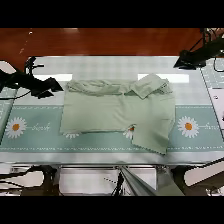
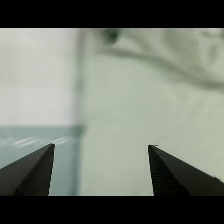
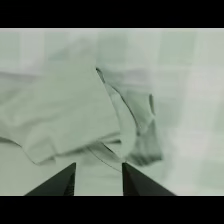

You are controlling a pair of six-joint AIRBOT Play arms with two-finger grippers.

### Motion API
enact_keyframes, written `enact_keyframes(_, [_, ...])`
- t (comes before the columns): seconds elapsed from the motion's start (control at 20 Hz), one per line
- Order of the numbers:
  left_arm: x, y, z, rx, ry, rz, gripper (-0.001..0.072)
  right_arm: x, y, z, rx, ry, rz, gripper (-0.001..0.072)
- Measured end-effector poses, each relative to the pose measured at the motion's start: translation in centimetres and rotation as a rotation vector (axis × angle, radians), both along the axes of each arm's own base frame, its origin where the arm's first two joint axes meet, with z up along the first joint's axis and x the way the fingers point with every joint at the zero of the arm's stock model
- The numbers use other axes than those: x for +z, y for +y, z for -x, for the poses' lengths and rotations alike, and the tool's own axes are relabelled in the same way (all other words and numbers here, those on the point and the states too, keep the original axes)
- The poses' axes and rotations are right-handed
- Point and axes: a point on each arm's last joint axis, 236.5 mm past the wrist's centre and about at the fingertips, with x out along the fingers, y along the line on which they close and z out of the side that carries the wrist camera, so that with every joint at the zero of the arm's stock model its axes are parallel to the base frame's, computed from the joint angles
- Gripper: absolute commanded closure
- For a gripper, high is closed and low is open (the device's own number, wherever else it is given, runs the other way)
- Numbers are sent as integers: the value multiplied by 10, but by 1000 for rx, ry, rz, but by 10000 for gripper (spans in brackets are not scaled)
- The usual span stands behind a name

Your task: Fold the shirts.

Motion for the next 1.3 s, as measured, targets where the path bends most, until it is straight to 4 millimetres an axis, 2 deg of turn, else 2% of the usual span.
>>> enact_keyframes(0.15, [-3, 18, 49, -35, 146, -34, 26, 13, -51, 41, -63, 95, 169, 311])
enact_keyframes(0.2, [-7, 21, 63, -33, 174, -41, 25, 16, -63, 53, -90, 118, 194, 252])
enact_keyframes(0.35, [-29, 14, 116, -54, 280, -14, 26, 12, -79, 89, -139, 171, 185, 220])
enact_keyframes(0.5, [-55, -1, 162, -106, 362, 32, 26, 0, -75, 112, -143, 166, 116, 222])
enact_keyframes(0.6, [-66, -8, 171, -107, 358, 55, 28, -7, -69, 122, -144, 155, 80, 223])
enact_keyframes(0.7, [-69, -20, 169, -86, 334, 105, 35, -9, -64, 127, -144, 142, 52, 223])
enact_keyframes(0.75, [-70, -26, 165, -72, 315, 131, 36, -9, -60, 127, -144, 131, 38, 223])
enact_keyframes(0.85, [-71, -41, 141, -15, 229, 187, 38, -7, -54, 127, -142, 113, 9, 223])
enact_keyframes(0.95, [-74, -56, 131, -3, 209, 229, 37, -3, -49, 125, -141, 92, -9, 223])
enact_keyframes(1.0, [-76, -67, 129, -5, 211, 257, 111, -2, -48, 125, -143, 84, -12, 222])
enact_keyframes(1.05, [-79, -75, 131, -22, 221, 270, 335, 1, -48, 125, -145, 72, -12, 222])
enact_keyframes(1.1, [-86, -79, 134, -48, 236, 268, 399, 3, -49, 125, -147, 65, -10, 223])
enact_keyframes(1.15, [-89, -84, 137, -67, 249, 273, 612, 5, -49, 126, -148, 59, -8, 222])
enact_keyframes(1.2, [-93, -87, 139, -78, 261, 275, 680, 8, -52, 127, -154, 53, -1, 223])
enact_keyframes(1.3, [-94, -92, 141, -82, 278, 300, 681, 9, -63, 134, -179, 56, 15, 222])
